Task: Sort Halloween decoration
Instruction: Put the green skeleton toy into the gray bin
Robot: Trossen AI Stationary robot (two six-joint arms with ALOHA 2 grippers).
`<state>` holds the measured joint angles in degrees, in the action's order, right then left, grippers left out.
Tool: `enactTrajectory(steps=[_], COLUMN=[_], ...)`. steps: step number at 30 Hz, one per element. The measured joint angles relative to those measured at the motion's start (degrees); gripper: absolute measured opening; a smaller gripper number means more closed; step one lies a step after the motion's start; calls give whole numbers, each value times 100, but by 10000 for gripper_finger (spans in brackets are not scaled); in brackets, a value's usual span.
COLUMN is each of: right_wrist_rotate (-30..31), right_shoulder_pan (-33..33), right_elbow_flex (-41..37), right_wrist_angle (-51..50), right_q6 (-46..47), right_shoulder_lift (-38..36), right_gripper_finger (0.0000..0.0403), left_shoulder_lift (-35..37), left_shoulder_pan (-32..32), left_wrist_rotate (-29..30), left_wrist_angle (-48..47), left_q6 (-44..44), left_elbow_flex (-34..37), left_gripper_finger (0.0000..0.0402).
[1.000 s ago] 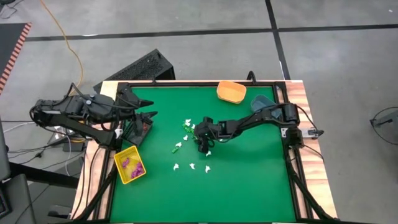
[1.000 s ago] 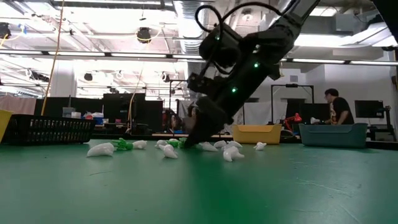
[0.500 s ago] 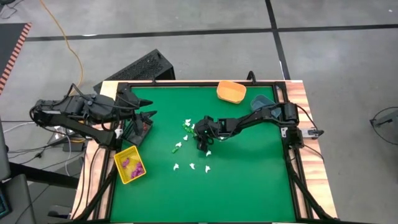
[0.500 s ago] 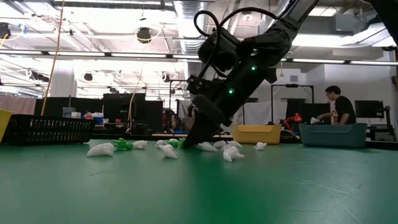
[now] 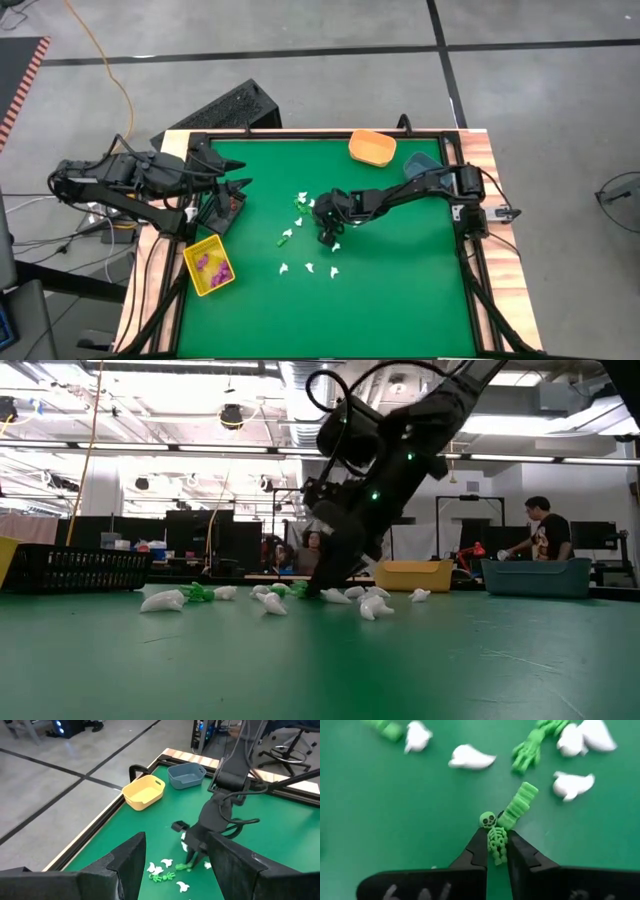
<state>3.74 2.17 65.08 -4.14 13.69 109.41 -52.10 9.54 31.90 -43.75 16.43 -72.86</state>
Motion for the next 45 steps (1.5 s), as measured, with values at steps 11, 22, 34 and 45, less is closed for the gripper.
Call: enactTrajectory(steps=[11,22,34,45], right_wrist_rotate=[-22,1386,2632,1975], right_shoulder_pan=[-13,119,992,2731], right_elbow_flex=[345,354,352,-623], right_wrist_angle=[-1399,-3962,-7991,-7060], right_q6=[-140,1254,5516,4722], right_shoulder_lift=[-828,-2473,-3251,-3295], right_gripper_finger=[42,42,41,38], left_shoulder_lift=[0,154,301,304], left_shoulder_pan=[0,0,0,0], left_wrist_rotate=[6,-150,-122,-129], left_wrist_angle=[-92,94,118,114], left_q6=[-104,-322,-315,-97], left_elbow_flex=[0,0,-2,-2], left_gripper_finger=[199,199,199,199])
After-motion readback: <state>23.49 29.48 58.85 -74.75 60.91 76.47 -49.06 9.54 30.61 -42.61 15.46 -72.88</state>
